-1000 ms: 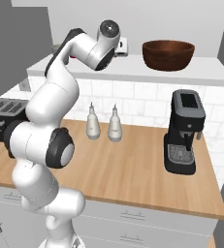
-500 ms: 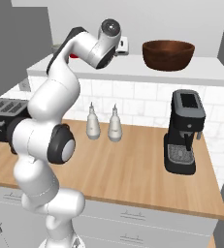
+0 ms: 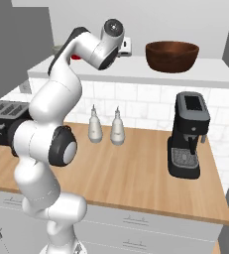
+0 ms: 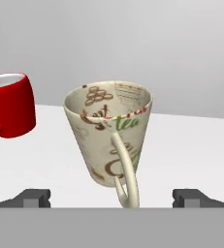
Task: Gather all objects into one cabinet and sort the glasses and bowls to opposite sides.
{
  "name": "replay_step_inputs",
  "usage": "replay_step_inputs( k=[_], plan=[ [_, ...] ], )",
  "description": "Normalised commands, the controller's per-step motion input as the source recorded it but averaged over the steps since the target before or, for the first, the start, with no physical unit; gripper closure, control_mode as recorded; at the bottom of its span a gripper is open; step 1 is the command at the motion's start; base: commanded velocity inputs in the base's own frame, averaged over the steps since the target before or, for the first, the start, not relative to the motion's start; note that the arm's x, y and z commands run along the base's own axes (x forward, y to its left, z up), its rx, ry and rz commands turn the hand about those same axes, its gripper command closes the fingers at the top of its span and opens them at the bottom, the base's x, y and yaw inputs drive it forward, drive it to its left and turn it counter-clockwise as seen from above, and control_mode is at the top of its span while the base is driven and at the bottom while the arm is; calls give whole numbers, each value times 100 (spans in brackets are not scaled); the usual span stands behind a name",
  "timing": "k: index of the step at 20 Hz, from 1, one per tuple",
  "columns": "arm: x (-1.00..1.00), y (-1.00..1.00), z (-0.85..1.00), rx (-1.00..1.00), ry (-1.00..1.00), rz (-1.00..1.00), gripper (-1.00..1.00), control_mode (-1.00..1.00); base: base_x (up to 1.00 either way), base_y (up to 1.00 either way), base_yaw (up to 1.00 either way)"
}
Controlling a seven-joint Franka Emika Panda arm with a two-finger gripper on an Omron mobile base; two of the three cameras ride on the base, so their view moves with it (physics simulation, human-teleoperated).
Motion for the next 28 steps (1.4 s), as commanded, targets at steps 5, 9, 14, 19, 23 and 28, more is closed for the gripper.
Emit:
replay_step_inputs(
  k=[5, 9, 14, 19, 23, 28],
  plan=[
    [3, 0, -7, 1, 0, 1, -100, -100, 0, 0, 0],
    [19, 0, -9, 0, 0, 1, -100, -100, 0, 0, 0],
    [23, 0, -1, 1, 0, 1, -100, -100, 0, 0, 0],
    [22, 0, 0, 1, 0, 1, -100, -100, 0, 0, 0],
    [7, 0, 0, 2, 0, 1, -100, -100, 0, 0, 0],
    [5, 0, 0, 2, 0, 1, -100, -100, 0, 0, 0]
  ],
)
